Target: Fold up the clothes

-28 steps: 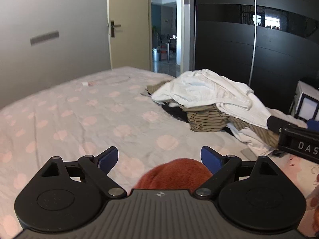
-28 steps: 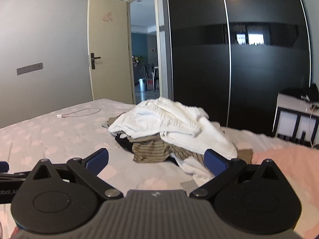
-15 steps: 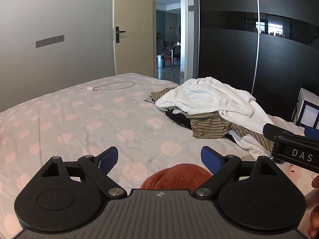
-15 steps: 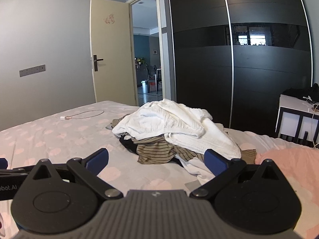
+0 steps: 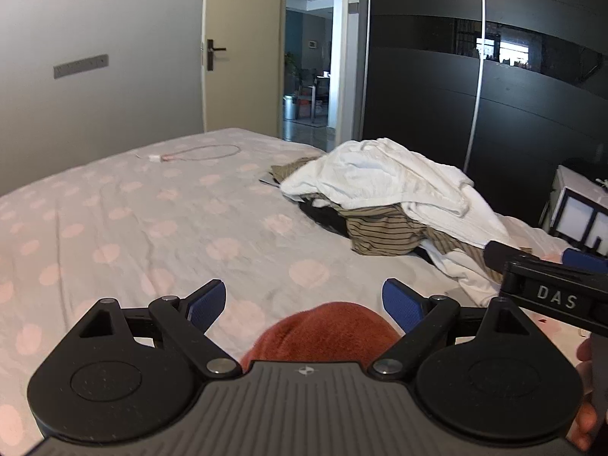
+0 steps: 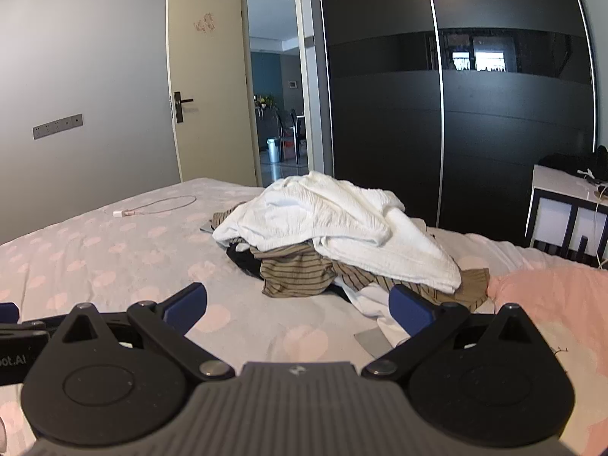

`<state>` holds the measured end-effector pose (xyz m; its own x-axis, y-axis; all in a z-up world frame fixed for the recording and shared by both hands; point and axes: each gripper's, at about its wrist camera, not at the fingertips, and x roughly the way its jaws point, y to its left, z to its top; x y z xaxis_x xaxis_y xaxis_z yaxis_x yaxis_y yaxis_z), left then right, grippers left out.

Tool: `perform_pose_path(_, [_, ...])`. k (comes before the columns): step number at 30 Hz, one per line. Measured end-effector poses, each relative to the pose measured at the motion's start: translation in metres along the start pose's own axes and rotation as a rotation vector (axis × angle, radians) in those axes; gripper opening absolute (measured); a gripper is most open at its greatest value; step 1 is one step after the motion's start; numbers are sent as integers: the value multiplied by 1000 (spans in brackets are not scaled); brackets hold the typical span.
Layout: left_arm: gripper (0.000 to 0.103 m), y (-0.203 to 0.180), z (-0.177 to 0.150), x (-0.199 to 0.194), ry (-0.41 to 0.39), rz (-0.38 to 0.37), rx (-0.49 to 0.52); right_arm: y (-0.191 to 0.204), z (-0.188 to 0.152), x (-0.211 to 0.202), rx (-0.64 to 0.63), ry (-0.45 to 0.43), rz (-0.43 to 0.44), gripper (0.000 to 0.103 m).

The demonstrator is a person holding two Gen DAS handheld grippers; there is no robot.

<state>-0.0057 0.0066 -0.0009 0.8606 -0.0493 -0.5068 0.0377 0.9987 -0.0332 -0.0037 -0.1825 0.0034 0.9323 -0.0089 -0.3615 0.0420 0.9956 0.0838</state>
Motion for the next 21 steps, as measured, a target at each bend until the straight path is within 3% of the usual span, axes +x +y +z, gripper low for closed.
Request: perform_pose_path(21, [103, 2, -3, 10, 76, 41, -26, 0, -2, 4, -20, 47, 11, 103])
